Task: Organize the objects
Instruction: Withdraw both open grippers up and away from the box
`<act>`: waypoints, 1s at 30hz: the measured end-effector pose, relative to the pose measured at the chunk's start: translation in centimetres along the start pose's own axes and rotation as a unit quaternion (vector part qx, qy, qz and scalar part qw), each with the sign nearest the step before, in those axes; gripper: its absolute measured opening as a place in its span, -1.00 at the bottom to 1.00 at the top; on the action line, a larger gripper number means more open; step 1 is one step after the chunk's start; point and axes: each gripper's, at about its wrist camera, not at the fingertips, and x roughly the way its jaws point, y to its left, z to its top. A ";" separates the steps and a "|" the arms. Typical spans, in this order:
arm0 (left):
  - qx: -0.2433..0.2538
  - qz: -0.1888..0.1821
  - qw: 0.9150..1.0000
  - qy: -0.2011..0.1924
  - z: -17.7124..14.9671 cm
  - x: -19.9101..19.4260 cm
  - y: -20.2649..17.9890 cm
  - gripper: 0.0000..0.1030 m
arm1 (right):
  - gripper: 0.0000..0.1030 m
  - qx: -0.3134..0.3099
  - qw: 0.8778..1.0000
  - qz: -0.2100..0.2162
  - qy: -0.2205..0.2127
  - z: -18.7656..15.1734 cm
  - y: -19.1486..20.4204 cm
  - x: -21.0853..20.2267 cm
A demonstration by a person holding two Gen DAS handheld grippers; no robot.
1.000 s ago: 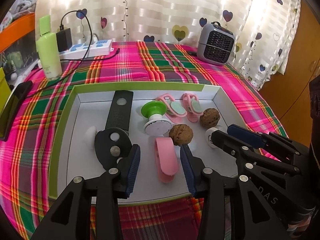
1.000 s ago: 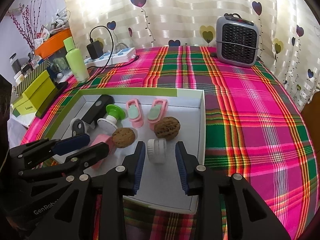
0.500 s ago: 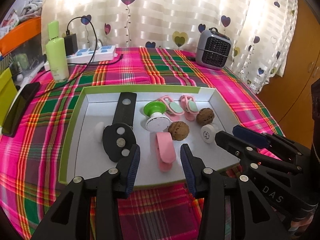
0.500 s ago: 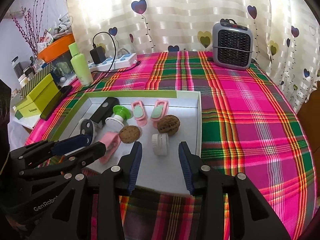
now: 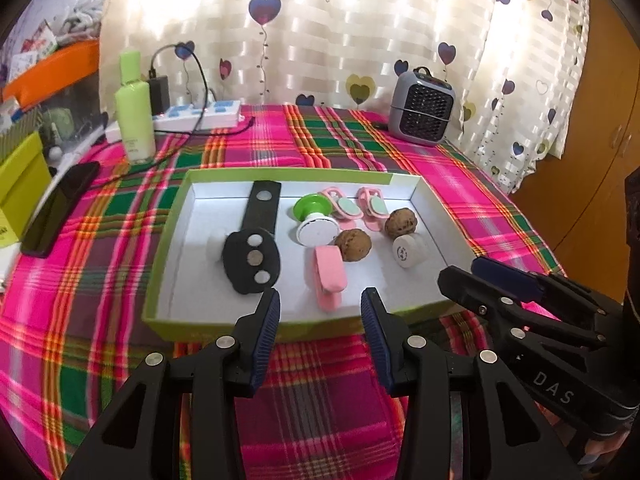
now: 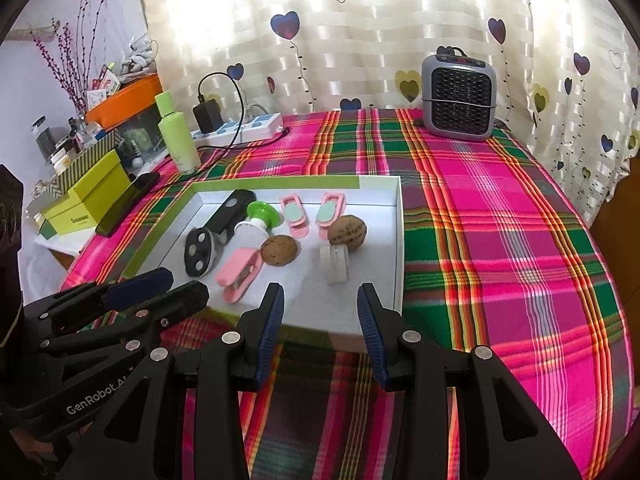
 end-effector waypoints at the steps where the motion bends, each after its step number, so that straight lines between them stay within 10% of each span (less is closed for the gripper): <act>1: 0.001 0.002 1.000 -0.002 -0.1 -0.2 0.0 -0.21 | -0.23 0.000 1.000 0.000 -0.001 -0.2 0.1 -0.1; 30: -0.008 0.048 0.998 0.029 -4.6 -0.7 0.5 -0.20 | -0.23 -0.005 0.999 -0.007 0.036 -4.4 1.1 -0.3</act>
